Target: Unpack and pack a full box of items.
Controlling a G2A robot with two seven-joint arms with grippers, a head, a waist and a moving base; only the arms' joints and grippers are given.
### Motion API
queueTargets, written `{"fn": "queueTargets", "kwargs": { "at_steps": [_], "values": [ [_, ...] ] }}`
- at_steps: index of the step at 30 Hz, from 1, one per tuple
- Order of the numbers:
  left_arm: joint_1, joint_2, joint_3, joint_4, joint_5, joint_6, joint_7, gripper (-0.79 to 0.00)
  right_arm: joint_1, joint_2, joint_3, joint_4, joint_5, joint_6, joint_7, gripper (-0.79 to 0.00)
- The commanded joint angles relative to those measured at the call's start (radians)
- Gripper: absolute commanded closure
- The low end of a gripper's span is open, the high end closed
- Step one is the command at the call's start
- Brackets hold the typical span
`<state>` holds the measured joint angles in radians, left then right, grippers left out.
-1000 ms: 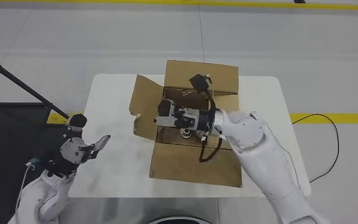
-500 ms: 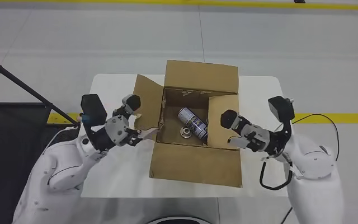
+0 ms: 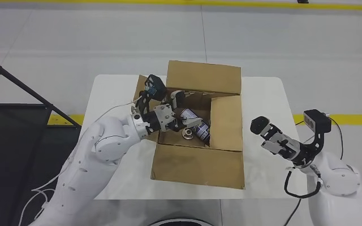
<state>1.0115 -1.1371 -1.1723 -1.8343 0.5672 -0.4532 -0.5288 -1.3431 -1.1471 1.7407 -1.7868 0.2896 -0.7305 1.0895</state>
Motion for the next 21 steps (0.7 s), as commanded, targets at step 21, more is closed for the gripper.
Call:
{"fn": "queueTargets", "kwargs": {
  "at_steps": [21],
  "values": [
    [-0.235, -0.081, 0.296, 0.224, -0.218, 0.247, -0.210, -0.785, -0.012, 0.004, 0.005, -0.011, -0.019, 0.015, -0.041, -0.785]
  ]
}}
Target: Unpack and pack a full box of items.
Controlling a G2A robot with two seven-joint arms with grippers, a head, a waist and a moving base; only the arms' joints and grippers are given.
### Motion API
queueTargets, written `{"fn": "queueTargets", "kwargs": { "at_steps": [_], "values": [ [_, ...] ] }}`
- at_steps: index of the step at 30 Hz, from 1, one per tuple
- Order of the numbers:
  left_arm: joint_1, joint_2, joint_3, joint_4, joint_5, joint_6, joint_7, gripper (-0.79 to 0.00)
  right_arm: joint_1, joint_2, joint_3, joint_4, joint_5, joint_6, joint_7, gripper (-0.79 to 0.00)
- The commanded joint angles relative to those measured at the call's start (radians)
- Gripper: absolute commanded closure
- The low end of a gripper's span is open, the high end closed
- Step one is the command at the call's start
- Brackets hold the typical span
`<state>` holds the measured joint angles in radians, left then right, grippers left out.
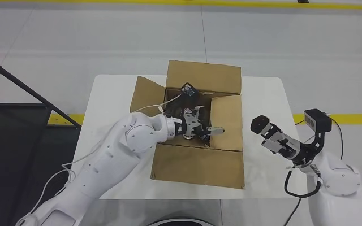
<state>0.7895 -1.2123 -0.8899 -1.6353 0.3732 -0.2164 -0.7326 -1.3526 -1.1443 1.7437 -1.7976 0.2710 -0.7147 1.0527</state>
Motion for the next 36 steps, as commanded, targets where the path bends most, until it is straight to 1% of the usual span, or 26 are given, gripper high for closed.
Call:
{"fn": "queueTargets", "kwargs": {
  "at_steps": [1, 7, 11, 18, 24, 36],
  "values": [
    [-0.026, -0.011, 0.023, 0.044, -0.038, 0.023, -0.012, -0.785, -0.005, 0.003, 0.003, 0.000, 0.001, -0.002, -0.006, -0.785],
    [-0.070, -0.034, 0.061, 0.129, -0.125, 0.080, -0.054, -0.785, -0.019, 0.012, 0.005, 0.001, 0.009, -0.012, -0.014, -0.785],
    [-0.082, -0.046, 0.072, 0.173, -0.187, 0.076, -0.060, -0.785, -0.025, 0.018, 0.005, 0.000, 0.010, -0.015, -0.019, -0.785],
    [-0.109, -0.067, 0.111, 0.240, -0.192, 0.093, -0.064, -0.785, -0.041, 0.026, -0.002, -0.008, 0.010, -0.019, -0.031, -0.785],
    [-0.126, -0.085, 0.135, 0.299, -0.211, 0.072, -0.046, -0.785, -0.054, 0.034, 0.000, -0.011, 0.014, -0.027, -0.041, -0.785],
    [-0.157, -0.130, 0.171, 0.414, -0.321, 0.008, -0.028, -0.785, -0.080, 0.049, 0.009, -0.008, 0.028, -0.051, -0.057, -0.785]
  ]
}}
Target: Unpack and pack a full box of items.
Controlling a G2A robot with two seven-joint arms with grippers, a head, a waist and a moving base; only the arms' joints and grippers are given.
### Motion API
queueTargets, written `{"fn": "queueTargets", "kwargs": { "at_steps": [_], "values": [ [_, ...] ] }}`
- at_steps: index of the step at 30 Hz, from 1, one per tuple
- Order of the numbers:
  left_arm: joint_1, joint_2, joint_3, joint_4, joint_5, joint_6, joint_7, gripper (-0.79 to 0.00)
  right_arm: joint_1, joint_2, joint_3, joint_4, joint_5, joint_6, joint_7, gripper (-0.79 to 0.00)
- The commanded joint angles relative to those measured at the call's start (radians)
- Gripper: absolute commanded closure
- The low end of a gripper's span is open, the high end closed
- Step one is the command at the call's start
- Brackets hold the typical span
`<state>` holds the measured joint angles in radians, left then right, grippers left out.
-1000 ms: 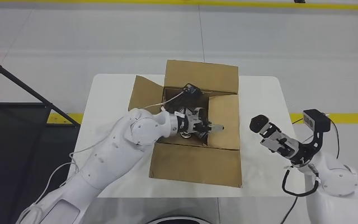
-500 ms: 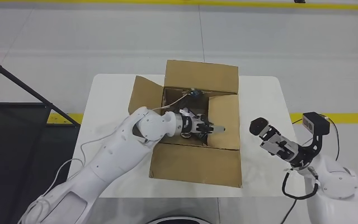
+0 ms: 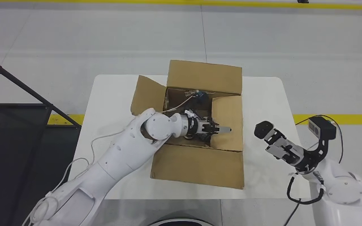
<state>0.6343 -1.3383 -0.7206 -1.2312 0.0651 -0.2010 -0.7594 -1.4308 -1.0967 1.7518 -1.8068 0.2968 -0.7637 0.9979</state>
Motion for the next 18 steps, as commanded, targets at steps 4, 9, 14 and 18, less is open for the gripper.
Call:
{"fn": "queueTargets", "kwargs": {
  "at_steps": [4, 9, 14, 18],
  "values": [
    [-0.013, -0.015, 0.008, 0.040, -0.035, -0.024, -0.007, -0.785, -0.004, 0.006, 0.000, 0.004, 0.006, -0.006, -0.006, -0.785],
    [-0.017, -0.020, 0.003, 0.056, -0.024, -0.021, -0.011, -0.785, -0.005, 0.012, -0.004, 0.004, 0.009, -0.011, -0.009, -0.785],
    [-0.016, -0.022, 0.000, 0.064, -0.018, 0.004, -0.041, -0.785, -0.001, 0.017, -0.012, 0.009, 0.012, -0.011, -0.011, -0.785],
    [-0.012, -0.025, -0.001, 0.060, -0.016, 0.008, -0.045, -0.785, 0.000, 0.022, -0.015, 0.011, 0.013, -0.013, -0.014, -0.785]
  ]
}}
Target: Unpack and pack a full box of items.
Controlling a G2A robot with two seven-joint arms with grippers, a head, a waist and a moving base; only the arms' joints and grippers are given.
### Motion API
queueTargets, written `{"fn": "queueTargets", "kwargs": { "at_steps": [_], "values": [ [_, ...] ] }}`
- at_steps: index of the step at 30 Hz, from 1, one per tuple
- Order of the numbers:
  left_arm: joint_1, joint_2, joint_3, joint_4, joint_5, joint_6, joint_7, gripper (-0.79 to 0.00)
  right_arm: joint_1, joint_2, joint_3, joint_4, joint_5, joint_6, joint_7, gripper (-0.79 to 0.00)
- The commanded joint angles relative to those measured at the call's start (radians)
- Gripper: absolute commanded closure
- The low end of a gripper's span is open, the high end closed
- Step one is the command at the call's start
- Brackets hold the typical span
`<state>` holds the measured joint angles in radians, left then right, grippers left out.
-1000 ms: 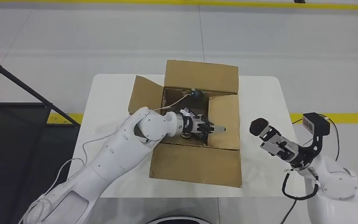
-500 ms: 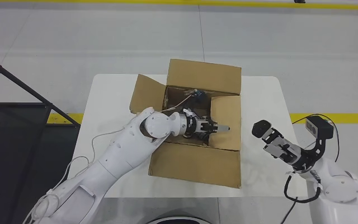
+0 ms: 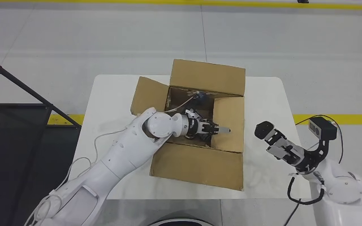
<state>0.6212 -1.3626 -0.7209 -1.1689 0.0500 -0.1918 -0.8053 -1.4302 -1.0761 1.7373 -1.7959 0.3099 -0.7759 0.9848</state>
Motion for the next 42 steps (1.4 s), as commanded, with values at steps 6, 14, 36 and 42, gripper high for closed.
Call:
{"fn": "queueTargets", "kwargs": {
  "at_steps": [6, 14, 36, 42],
  "values": [
    [0.006, -0.007, -0.005, -0.004, -0.008, -0.019, 0.004, -0.785, -0.011, 0.007, 0.003, 0.001, 0.007, -0.013, -0.009, -0.785],
    [0.024, 0.000, -0.056, -0.028, -0.054, -0.051, -0.021, -0.785, -0.034, 0.015, 0.013, -0.010, 0.015, -0.027, -0.022, -0.785],
    [0.028, -0.002, -0.092, -0.281, -0.013, -0.015, 0.052, -0.785, -0.102, 0.037, 0.067, -0.047, 0.043, -0.061, -0.055, -0.785],
    [-0.043, -0.046, -0.002, -0.222, 0.006, 0.002, 0.125, -0.785, -0.141, 0.042, 0.103, -0.033, 0.061, -0.095, -0.073, -0.785]
  ]
}}
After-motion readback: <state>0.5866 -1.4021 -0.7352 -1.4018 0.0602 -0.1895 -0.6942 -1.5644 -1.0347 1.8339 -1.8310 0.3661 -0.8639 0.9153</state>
